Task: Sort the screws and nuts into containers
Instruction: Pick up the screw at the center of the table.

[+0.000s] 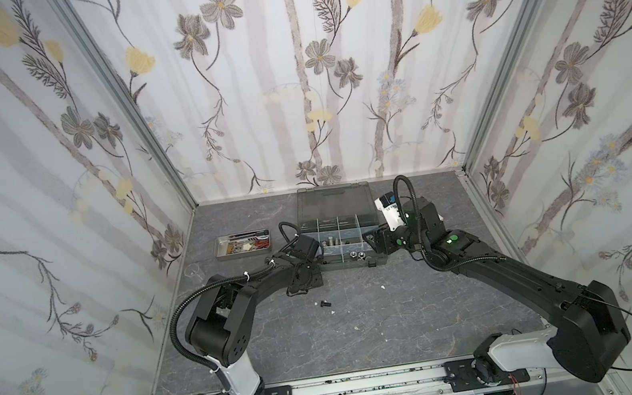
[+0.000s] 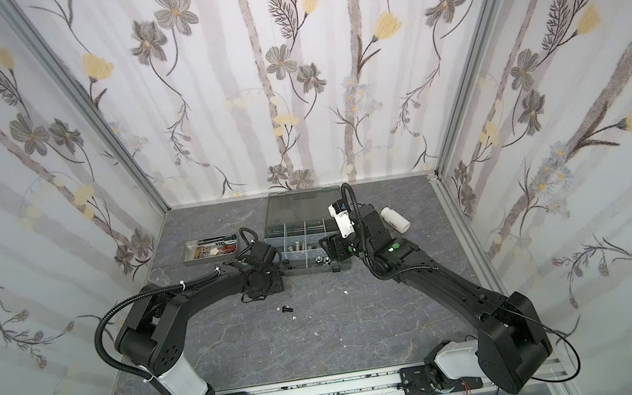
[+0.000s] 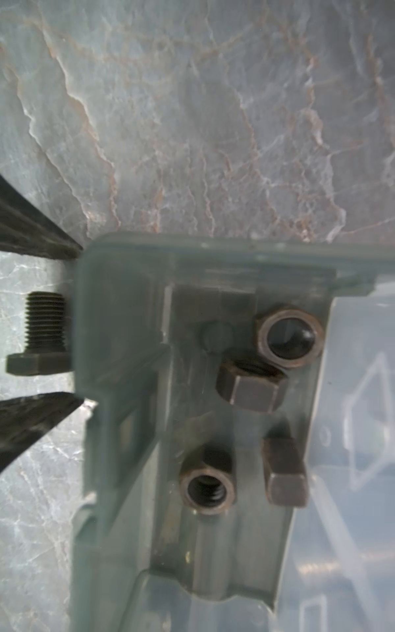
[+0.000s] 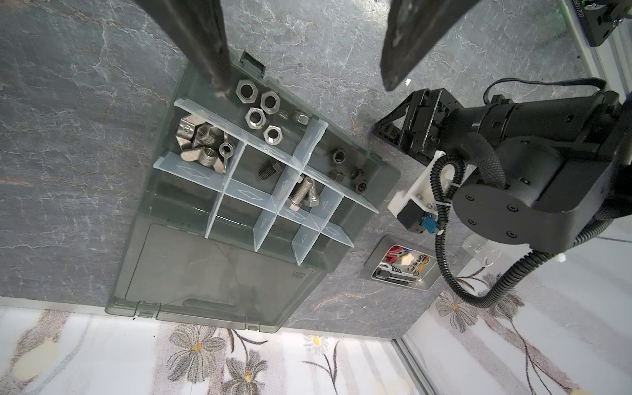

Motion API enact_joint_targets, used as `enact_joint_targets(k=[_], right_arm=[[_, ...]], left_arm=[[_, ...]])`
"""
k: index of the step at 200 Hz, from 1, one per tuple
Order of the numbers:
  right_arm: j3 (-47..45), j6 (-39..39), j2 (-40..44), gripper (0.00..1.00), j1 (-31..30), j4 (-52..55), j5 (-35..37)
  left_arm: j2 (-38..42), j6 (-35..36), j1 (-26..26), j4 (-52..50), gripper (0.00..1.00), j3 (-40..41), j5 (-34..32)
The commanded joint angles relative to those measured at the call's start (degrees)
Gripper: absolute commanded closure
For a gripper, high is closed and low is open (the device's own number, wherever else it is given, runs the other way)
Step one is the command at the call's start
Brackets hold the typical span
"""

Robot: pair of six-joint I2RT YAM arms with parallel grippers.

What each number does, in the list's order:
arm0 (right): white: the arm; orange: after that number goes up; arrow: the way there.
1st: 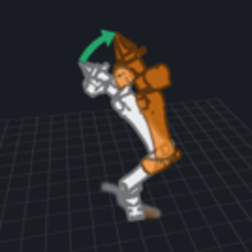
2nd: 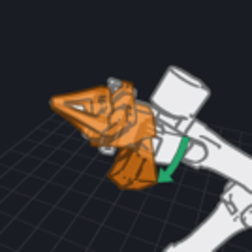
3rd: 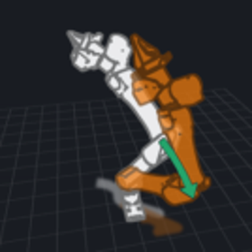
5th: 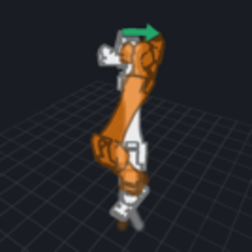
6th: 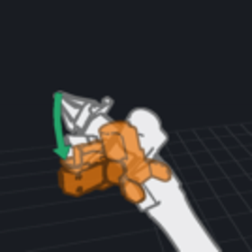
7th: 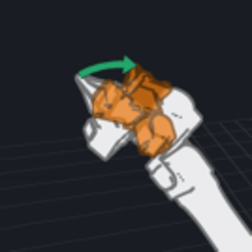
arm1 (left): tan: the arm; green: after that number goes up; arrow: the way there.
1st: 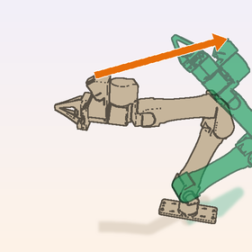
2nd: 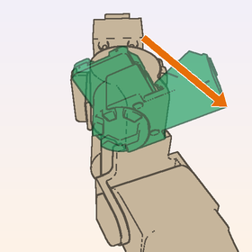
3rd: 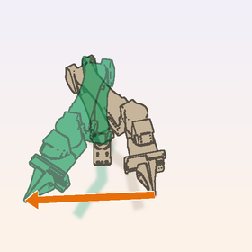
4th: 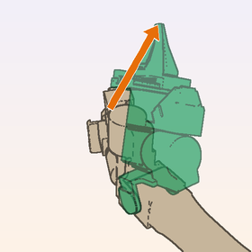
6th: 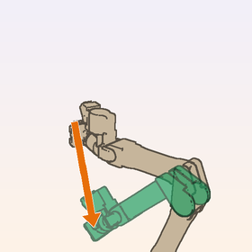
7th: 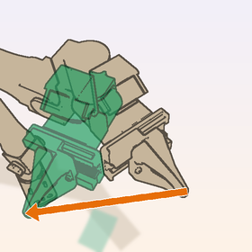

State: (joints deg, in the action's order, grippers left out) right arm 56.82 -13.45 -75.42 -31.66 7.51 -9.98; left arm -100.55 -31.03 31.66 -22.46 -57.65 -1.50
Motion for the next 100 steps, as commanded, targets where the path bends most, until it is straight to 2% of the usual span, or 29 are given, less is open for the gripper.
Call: enact_joint_targets(k=[1,100], right_arm=[[-0.1,-0.1,0.3,0.30,-0.1,-2.3,-0.4],[-0.2,0.0,0.6,0.30,-0.1,-2.4,-0.1]], left_arm=[[-0.8,-0.6,0.2,0.1,0.38,-0.1,0.3],[0.4,-1.1,1.5,-0.8,0.40,1.4,0.2]])
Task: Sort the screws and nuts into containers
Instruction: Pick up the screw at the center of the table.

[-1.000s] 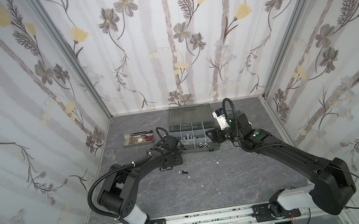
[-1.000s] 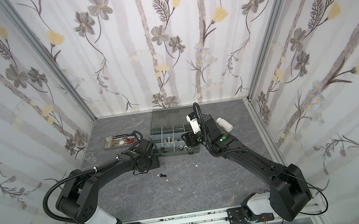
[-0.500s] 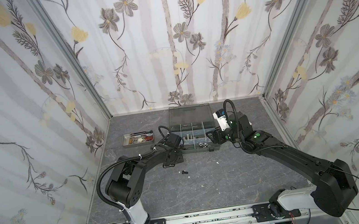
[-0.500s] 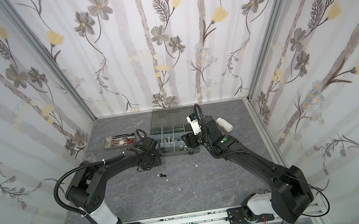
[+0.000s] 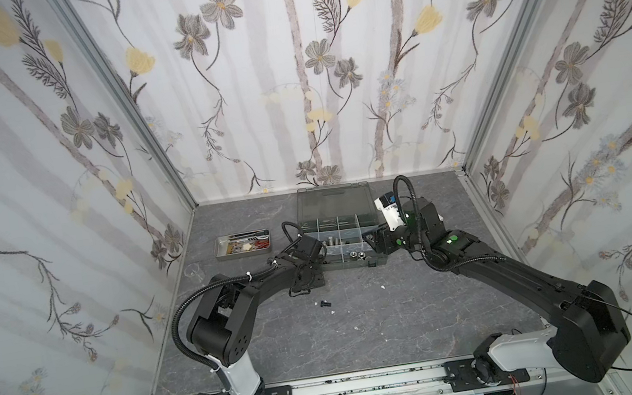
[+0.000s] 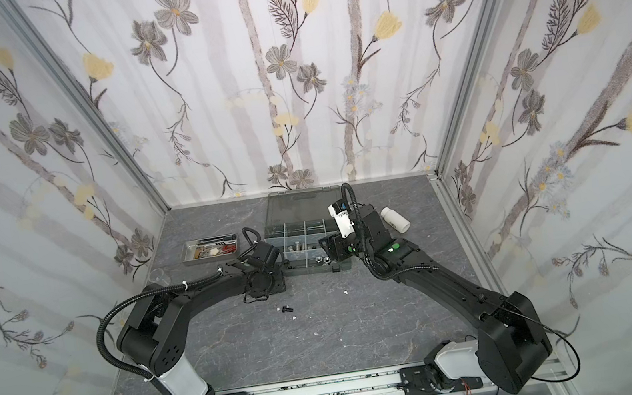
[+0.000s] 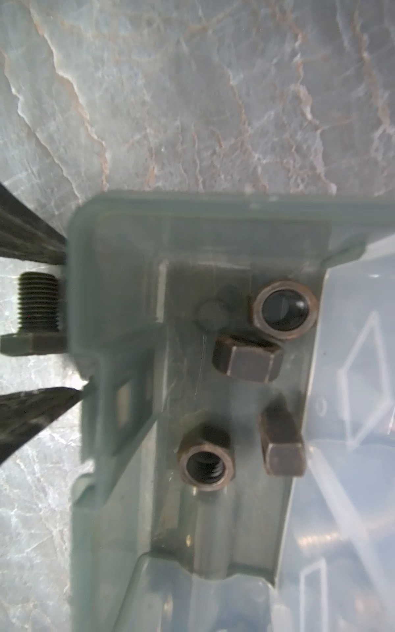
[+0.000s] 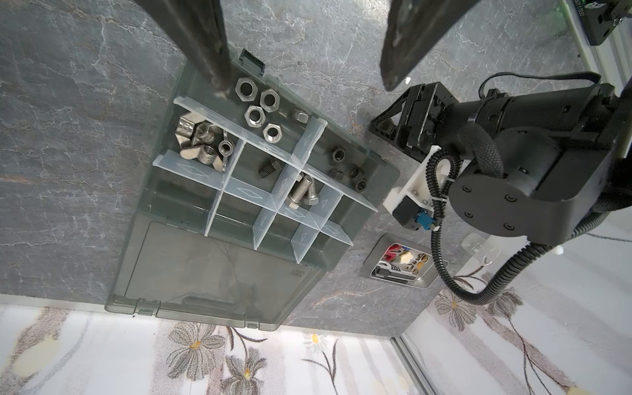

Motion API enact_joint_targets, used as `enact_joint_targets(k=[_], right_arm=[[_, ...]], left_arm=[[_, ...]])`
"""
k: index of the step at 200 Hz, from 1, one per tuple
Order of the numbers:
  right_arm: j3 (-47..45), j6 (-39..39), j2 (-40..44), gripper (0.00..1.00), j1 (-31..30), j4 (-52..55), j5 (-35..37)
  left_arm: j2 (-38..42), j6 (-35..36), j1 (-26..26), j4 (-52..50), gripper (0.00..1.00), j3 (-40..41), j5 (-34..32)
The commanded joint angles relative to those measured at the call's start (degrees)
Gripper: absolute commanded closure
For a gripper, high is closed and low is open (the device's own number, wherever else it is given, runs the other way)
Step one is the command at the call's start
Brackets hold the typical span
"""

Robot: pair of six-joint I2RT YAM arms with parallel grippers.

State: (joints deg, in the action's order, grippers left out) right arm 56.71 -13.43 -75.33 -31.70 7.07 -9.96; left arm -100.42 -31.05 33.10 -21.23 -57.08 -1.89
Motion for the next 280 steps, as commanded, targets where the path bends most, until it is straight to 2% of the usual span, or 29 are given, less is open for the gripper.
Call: enact_joint_targets(k=[1,20,159,242,262,280], right_arm=[[-0.1,0.0,0.5,0.30,-0.1,-2.0,-0.1],[-0.1,0.0,0.5,0.30,-0.1,-1.9,-0.2],[-0.4,0.1,1.0,0.30,-0.1,-2.0,0.3],[-0.4,0.0,1.3,0.29,-0.1,-1.9,0.4],[-1.0,0.0,1.9,0.24,-0.5,-2.4,0.4],[-2.2,-0.6,2.8,0.11,-0.5,-3.3,0.0]], left_arm=[[0.3,-1.0,0.1,-2.1,0.40,0.8,0.6],[0.0,-1.1,0.1,-2.1,0.41,0.8,0.7],[0.5,-0.9,0.3,-3.0,0.66,0.1,1.2],[3.3,-0.3,0.3,-5.6,0.68,-2.9,1.4],[3.8,0.3,0.3,-6.9,0.68,-4.3,1.3],[4.0,0.8,0.3,-8.1,0.68,-6.1,1.2]])
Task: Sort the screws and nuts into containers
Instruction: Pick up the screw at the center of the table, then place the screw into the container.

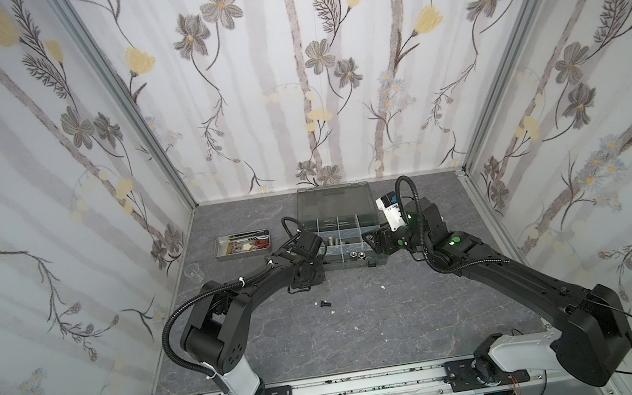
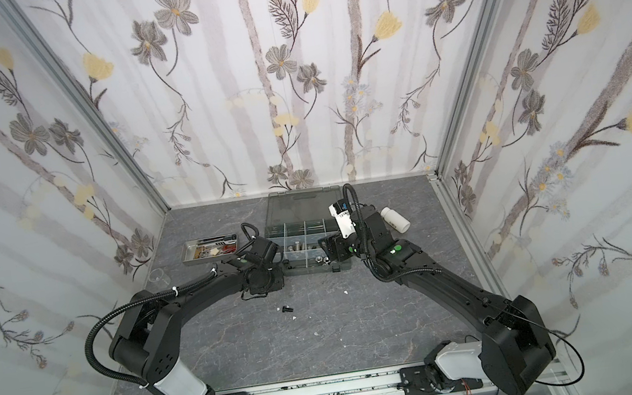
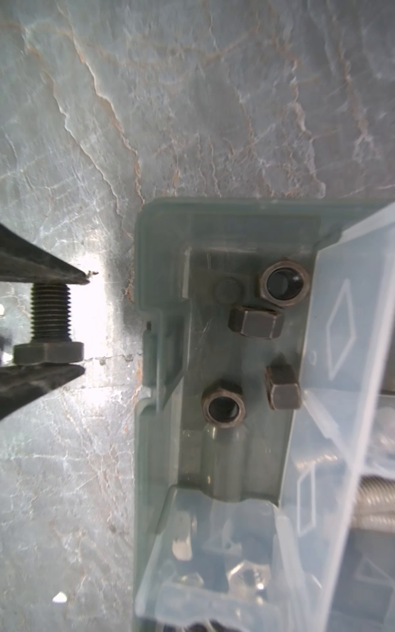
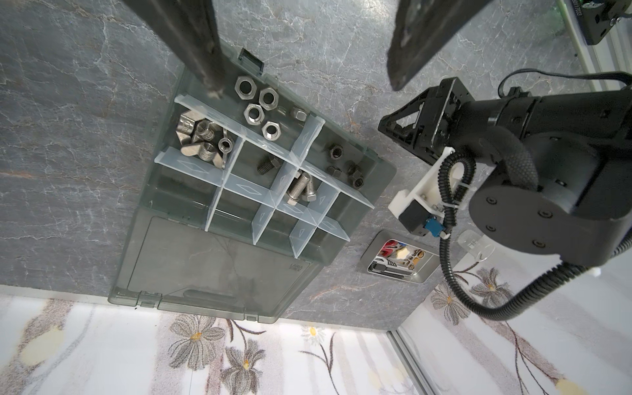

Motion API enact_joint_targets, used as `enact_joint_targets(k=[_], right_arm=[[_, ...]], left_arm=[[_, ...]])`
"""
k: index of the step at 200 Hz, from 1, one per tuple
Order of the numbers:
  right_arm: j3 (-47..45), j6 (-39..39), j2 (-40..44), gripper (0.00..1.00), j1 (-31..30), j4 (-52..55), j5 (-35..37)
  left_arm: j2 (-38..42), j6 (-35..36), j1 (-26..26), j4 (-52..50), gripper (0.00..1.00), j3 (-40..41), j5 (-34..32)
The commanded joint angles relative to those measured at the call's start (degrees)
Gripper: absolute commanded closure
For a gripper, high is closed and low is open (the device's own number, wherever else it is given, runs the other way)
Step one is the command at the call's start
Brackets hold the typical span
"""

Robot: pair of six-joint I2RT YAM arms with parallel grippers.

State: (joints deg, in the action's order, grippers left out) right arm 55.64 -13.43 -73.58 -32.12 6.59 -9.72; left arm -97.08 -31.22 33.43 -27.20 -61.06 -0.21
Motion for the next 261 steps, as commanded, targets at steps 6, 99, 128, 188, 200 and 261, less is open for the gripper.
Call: enact_joint_targets(k=[6,99,128,188,200,261], right_arm=[[-1.6,-0.7,1.4,0.08,-0.1,-3.0,-0.3],[-7.7,-2.1,8.3,0.00,0.1,-3.1,2.7],[-9.8,-2.5,8.8,0.00,0.1,-2.6,3.0],[-14.0,-3.3,10.6,0.00,0.3,-2.9,3.6],[-14.5,-3.2,11.0,0.00,0.3,-3.0,4.0],[-16.9,-3.4,12.6,0.00,0.3,-3.1,5.8]], left_arm=[[0.7,1.2,0.0,-2.5,0.68,-2.8,-0.5],[-4.1,3.5,0.0,-7.4,0.68,-16.3,-0.1],[-6.8,4.3,0.1,-8.3,0.69,-20.3,0.5],[-12.7,4.8,0.7,-8.7,0.70,-27.7,1.7],[-13.9,4.7,1.0,-8.8,0.70,-29.0,1.9],[-20.0,5.0,2.2,-9.8,0.70,-37.7,2.5]])
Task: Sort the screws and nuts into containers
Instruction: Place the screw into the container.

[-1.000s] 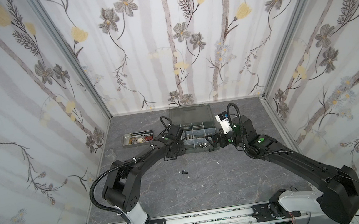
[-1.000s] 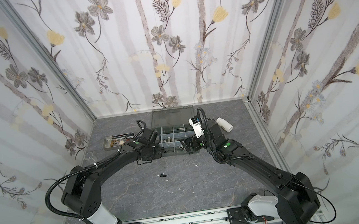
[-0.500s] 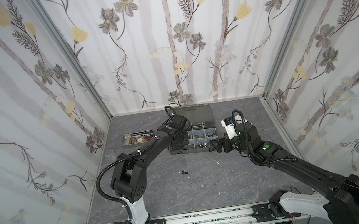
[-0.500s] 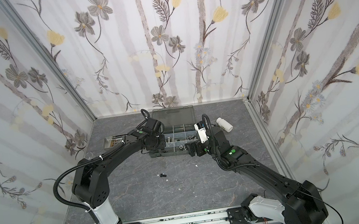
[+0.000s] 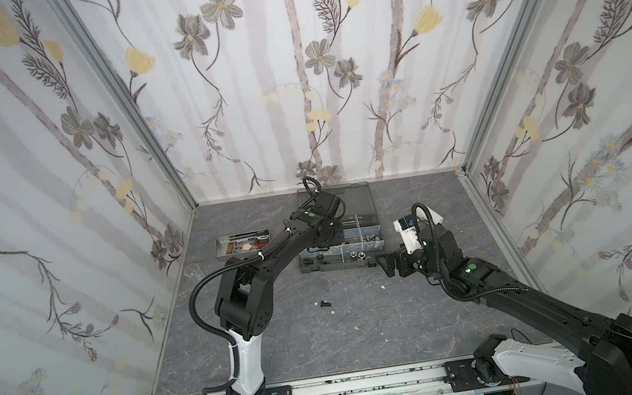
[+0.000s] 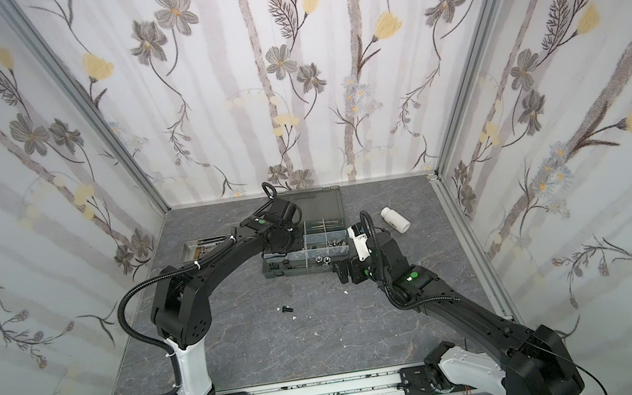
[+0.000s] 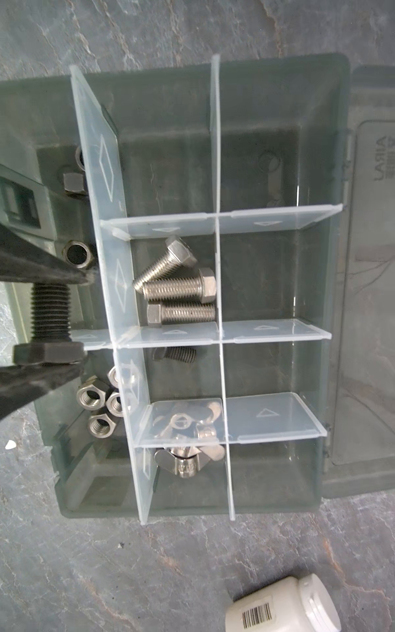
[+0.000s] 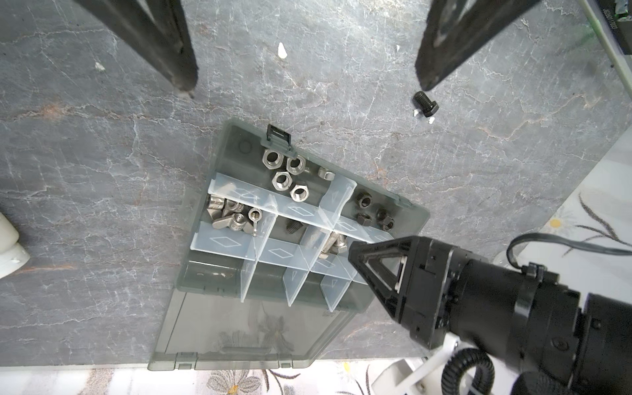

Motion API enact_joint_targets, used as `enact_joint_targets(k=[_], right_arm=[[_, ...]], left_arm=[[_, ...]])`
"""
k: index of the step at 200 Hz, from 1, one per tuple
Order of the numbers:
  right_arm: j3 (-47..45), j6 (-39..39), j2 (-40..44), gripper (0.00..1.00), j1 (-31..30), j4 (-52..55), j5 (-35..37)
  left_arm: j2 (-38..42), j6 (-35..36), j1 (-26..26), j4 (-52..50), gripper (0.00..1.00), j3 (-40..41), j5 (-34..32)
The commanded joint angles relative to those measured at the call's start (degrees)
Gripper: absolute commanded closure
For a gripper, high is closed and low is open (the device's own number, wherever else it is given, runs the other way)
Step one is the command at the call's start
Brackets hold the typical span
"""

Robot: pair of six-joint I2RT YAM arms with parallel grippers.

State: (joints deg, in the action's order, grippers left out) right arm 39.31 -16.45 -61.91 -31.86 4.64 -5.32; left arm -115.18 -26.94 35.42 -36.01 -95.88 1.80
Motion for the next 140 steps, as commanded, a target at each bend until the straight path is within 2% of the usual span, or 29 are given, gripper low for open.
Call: enact_joint_targets(k=[1,140], right_arm=[[-0.7,-0.4,1.0,0.00,0.0,-1.2,1.4],[-2.9,-0.5,2.4,0.00,-0.1,-3.1,2.1]], left_arm=[[-2.1,0.7,0.2,-0.9,0.70,-3.0,0.5],[-13.9,1.1,1.4,-3.8,0.69,-17.2,1.9]])
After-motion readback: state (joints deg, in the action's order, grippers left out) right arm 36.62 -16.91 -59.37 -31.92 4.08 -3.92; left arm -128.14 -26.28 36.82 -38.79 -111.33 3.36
